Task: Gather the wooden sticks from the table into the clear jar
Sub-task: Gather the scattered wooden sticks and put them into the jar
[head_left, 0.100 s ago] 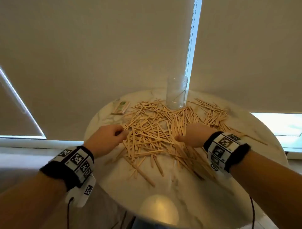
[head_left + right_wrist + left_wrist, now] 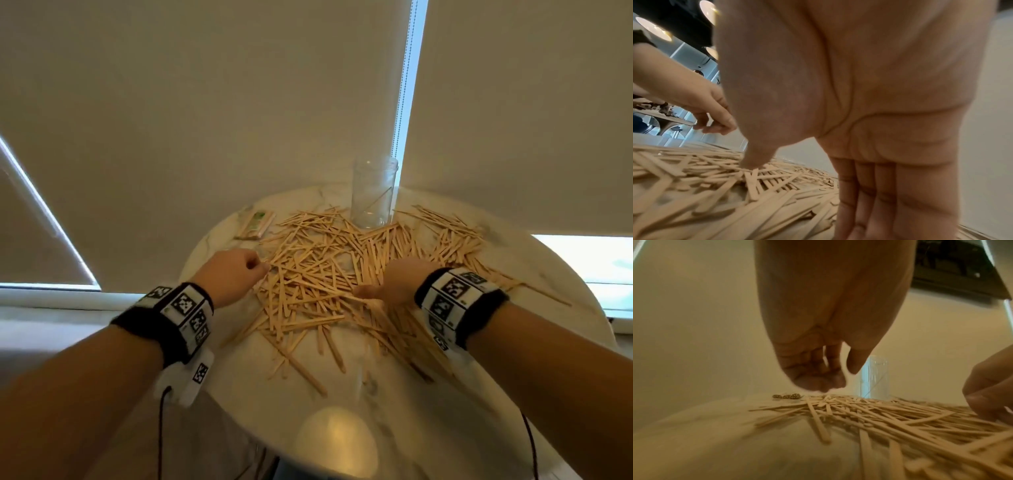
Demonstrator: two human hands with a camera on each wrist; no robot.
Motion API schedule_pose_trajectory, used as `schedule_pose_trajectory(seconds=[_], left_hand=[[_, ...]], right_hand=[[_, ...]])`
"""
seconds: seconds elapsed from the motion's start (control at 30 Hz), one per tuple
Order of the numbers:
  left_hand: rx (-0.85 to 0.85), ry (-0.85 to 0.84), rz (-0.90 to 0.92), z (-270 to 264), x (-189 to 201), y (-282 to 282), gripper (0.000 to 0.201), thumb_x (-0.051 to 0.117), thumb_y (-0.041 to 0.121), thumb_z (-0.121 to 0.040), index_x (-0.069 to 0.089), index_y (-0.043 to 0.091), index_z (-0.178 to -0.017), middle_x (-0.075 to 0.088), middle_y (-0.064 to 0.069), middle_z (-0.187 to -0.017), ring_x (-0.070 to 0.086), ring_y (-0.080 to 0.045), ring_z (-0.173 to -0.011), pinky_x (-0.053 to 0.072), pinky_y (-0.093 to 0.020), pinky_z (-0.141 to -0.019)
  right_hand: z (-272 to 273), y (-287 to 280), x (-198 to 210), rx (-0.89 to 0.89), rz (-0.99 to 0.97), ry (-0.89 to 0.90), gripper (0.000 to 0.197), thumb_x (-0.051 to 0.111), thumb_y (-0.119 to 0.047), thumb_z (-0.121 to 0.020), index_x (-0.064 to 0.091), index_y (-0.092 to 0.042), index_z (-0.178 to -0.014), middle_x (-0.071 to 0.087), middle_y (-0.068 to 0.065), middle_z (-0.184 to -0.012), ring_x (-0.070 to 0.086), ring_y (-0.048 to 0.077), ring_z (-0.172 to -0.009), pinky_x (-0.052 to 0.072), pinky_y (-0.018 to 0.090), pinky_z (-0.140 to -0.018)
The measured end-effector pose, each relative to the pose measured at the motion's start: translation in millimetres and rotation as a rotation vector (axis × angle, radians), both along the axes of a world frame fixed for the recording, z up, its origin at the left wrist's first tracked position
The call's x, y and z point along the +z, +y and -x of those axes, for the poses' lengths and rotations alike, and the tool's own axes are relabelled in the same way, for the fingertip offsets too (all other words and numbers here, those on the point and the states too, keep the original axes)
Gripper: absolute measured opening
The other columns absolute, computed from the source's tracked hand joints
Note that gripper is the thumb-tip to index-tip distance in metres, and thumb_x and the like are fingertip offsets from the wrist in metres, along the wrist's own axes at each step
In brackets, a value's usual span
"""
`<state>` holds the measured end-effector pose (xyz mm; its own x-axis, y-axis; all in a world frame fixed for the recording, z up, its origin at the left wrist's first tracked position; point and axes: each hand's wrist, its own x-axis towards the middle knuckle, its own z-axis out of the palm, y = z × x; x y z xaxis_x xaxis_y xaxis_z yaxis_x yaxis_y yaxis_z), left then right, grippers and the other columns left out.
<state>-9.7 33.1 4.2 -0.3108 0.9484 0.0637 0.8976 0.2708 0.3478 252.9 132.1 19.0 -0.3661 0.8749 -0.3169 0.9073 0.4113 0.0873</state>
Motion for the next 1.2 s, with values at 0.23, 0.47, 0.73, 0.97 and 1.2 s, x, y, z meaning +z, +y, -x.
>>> schedule_pose_trajectory(seconds=[0.23,0.47,0.73,0.97,1.2], left_hand=[[0.064,0.311,0.470,-34.3,-4.4,63.7,0.085,0.040,0.092,-0.070,0.060,0.010,-0.086,0.059,-0.004,-0.079,0.063,-0.022,-0.078,0.048,-0.030,-0.068],[0.013,0.323,0.373,-64.1,-2.2,94.8,0.114,0.036,0.096,-0.066,0.055,0.002,-0.129,0.058,-0.017,-0.131,0.051,-0.036,-0.124,0.038,-0.044,-0.108],[-0.054,0.139,0.457,-91.5,-3.1,92.4,0.064,0.064,0.057,-0.087,0.061,0.003,-0.120,0.066,-0.013,-0.119,0.063,-0.029,-0.109,0.050,-0.031,-0.082],[-0.066,0.060,0.388,-93.7,-0.7,94.5,0.055,0.049,0.048,-0.099,0.055,0.006,-0.134,0.056,-0.013,-0.138,0.055,-0.029,-0.122,0.045,-0.034,-0.096],[-0.101,0.157,0.439,-100.7,6.8,100.0,0.053,0.060,0.041,-0.096,0.055,0.005,-0.134,0.057,-0.010,-0.136,0.056,-0.028,-0.123,0.047,-0.034,-0.095]], right_hand=[[19.3,3.2,-6.3,0.111,0.038,-0.103,0.077,0.056,-0.076,-0.081,0.067,-0.004,-0.105,0.063,0.005,-0.089,0.062,0.024,-0.091,0.055,0.037,-0.088],[12.6,6.0,-2.5,0.076,0.005,0.000,0.040,0.060,-0.043,-0.095,0.070,-0.005,-0.106,0.066,0.003,-0.088,0.064,0.021,-0.088,0.056,0.030,-0.078],[9.1,-3.8,7.1,-0.011,0.074,0.044,0.038,0.058,-0.035,-0.097,0.067,-0.003,-0.116,0.070,0.010,-0.112,0.067,0.024,-0.103,0.055,0.032,-0.089],[8.2,-8.3,2.9,-0.123,0.037,0.148,0.038,0.058,-0.035,-0.098,0.067,-0.003,-0.116,0.069,0.010,-0.114,0.066,0.021,-0.097,0.056,0.031,-0.090],[1.9,-1.3,5.5,-0.104,0.085,0.163,0.032,0.061,-0.025,-0.097,0.066,-0.001,-0.116,0.066,0.010,-0.105,0.065,0.024,-0.100,0.055,0.028,-0.086]])
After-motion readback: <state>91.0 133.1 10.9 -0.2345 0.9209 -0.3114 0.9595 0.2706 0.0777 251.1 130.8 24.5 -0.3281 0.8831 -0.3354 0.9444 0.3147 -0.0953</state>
